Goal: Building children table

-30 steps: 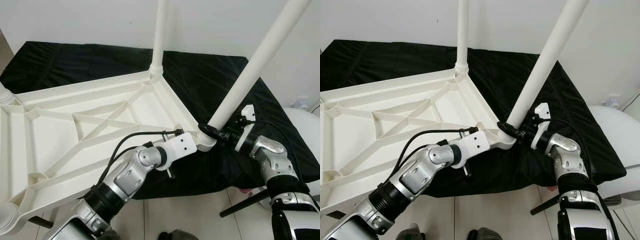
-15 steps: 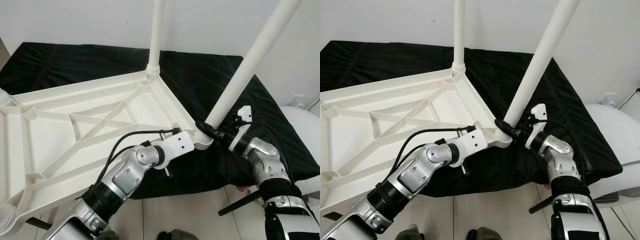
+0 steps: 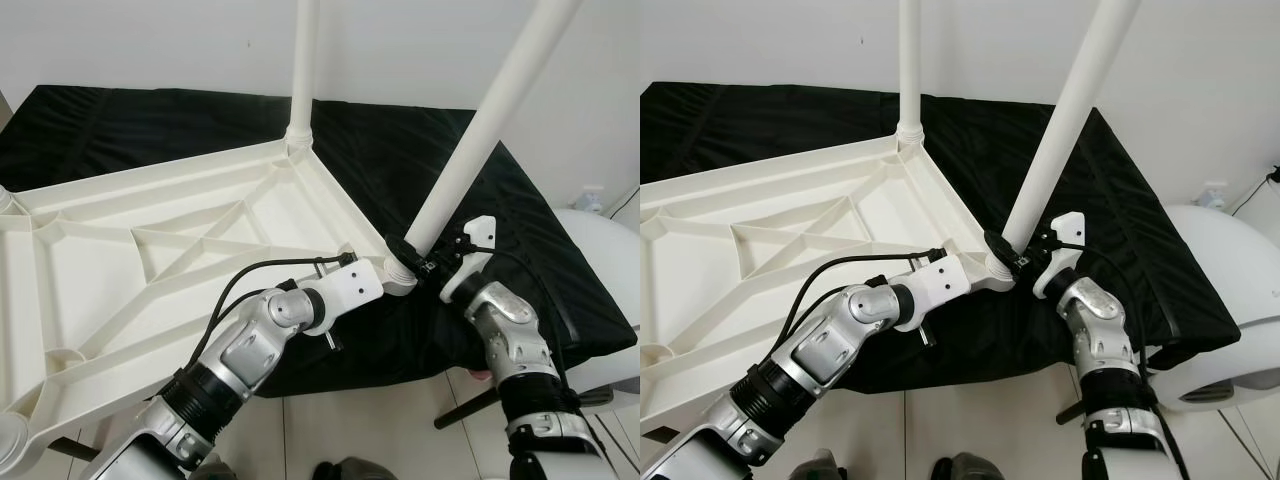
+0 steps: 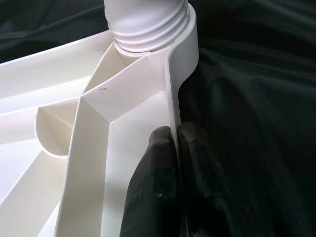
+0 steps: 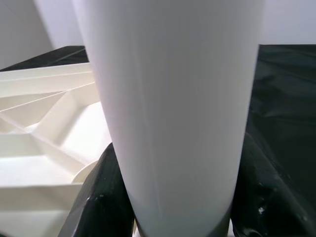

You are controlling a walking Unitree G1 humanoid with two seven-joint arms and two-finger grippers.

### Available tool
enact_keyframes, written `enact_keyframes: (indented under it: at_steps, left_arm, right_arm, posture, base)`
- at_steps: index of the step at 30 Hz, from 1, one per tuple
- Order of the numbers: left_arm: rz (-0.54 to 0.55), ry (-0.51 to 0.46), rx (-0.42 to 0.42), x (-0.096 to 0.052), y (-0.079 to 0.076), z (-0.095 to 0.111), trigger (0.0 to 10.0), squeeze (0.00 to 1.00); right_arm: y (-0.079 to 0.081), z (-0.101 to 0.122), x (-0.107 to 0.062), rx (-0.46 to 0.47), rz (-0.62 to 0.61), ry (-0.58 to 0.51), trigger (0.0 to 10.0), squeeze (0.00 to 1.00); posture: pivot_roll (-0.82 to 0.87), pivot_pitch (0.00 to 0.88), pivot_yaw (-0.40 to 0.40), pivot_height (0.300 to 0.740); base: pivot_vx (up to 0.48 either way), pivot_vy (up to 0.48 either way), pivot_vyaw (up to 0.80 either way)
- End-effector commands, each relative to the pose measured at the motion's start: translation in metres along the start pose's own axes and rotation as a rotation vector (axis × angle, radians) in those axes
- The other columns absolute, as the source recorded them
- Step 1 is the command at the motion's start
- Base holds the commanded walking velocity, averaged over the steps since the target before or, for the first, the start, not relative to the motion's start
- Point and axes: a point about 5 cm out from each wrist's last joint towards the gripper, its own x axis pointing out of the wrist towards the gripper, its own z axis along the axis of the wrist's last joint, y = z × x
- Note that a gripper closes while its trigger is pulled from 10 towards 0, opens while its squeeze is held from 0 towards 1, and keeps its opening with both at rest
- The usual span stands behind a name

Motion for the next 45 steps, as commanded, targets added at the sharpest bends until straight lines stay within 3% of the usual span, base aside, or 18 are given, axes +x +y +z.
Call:
enact_keyframes:
  at_steps: [1,9,13,16,22,29,30,31,34,40,41,42,45]
  left_arm:
    - [-0.121,-0.046,0.013,0.007,-0.021,0.008,10.0,0.0]
    - [-0.119,-0.045,0.011,0.006,-0.02,0.008,10.0,0.0]
    - [-0.12,-0.048,0.009,0.006,-0.021,0.009,10.0,0.0]
    - [-0.121,-0.049,0.006,0.007,-0.022,0.009,10.0,0.0]
    - [-0.126,-0.05,0.005,0.006,-0.024,0.009,10.0,0.0]
    - [-0.128,-0.051,0.003,0.007,-0.024,0.009,10.0,0.0]
    - [-0.128,-0.052,0.002,0.007,-0.025,0.009,10.0,0.0]
    - [-0.129,-0.052,0.001,0.007,-0.025,0.009,10.0,0.0]
    - [-0.129,-0.054,0.0,0.007,-0.025,0.01,10.0,0.0]
    - [-0.128,-0.055,-0.001,0.008,-0.025,0.01,10.0,0.0]
    - [-0.127,-0.055,0.0,0.008,-0.024,0.01,10.0,0.0]
    - [-0.126,-0.055,0.001,0.007,-0.024,0.01,10.0,0.0]
    - [-0.125,-0.054,0.002,0.007,-0.024,0.01,10.0,0.0]
  right_arm:
    - [0.019,0.011,0.014,0.006,-0.032,-0.044,10.0,0.0]
    - [0.046,0.014,0.023,0.027,-0.125,-0.059,10.0,0.0]
    - [0.061,0.012,0.031,-0.002,-0.338,-0.016,10.0,0.0]
    - [0.068,0.01,0.032,0.016,-0.375,0.003,10.0,0.0]
    - [0.059,0.013,0.026,-0.006,-0.416,0.004,10.0,0.0]
    - [0.059,0.012,0.024,-0.014,-0.448,0.021,10.0,0.0]
    - [0.059,0.013,0.023,-0.011,-0.451,0.014,10.0,0.55]
    - [0.059,0.014,0.023,-0.006,-0.453,0.012,10.0,1.0]
    - [0.059,0.015,0.022,0.023,-0.431,0.002,10.0,1.0]
    - [0.051,0.014,0.018,-0.004,-0.445,0.025,10.0,1.0]
    - [0.049,0.014,0.018,-0.009,-0.419,0.025,10.0,0.94]
    - [0.047,0.013,0.017,0.001,-0.381,0.031,10.0,0.0]
    - [0.042,0.013,0.014,-0.012,-0.321,0.029,10.0,0.0]
  posture:
    - [0.02,0.0,-0.106,0.74]
    - [0.02,0.004,-0.107,0.74]
    - [0.02,0.009,-0.108,0.74]
    - [0.02,0.013,-0.106,0.74]
    - [0.02,0.017,-0.105,0.74]
    - [0.01,0.021,-0.104,0.74]
    - [0.01,0.021,-0.105,0.74]
    - [0.01,0.021,-0.106,0.74]
    - [0.01,0.022,-0.106,0.74]
    - [0.01,0.017,-0.107,0.74]
    - [0.01,0.016,-0.107,0.74]
    - [0.01,0.015,-0.108,0.74]
    - [0.01,0.013,-0.11,0.74]
  base:
    - [0.0,0.0,0.0]
    - [0.0,0.0,0.0]
    - [0.0,0.0,0.0]
    - [0.0,0.0,0.0]
    - [0.0,0.0,0.0]
    - [0.0,0.0,0.0]
    - [0.0,0.0,0.0]
    - [0.0,0.0,0.0]
    - [0.0,0.0,0.0]
    - [0.0,0.0,0.0]
    - [0.0,0.0,0.0]
    - [0.0,0.0,0.0]
    - [0.0,0.0,0.0]
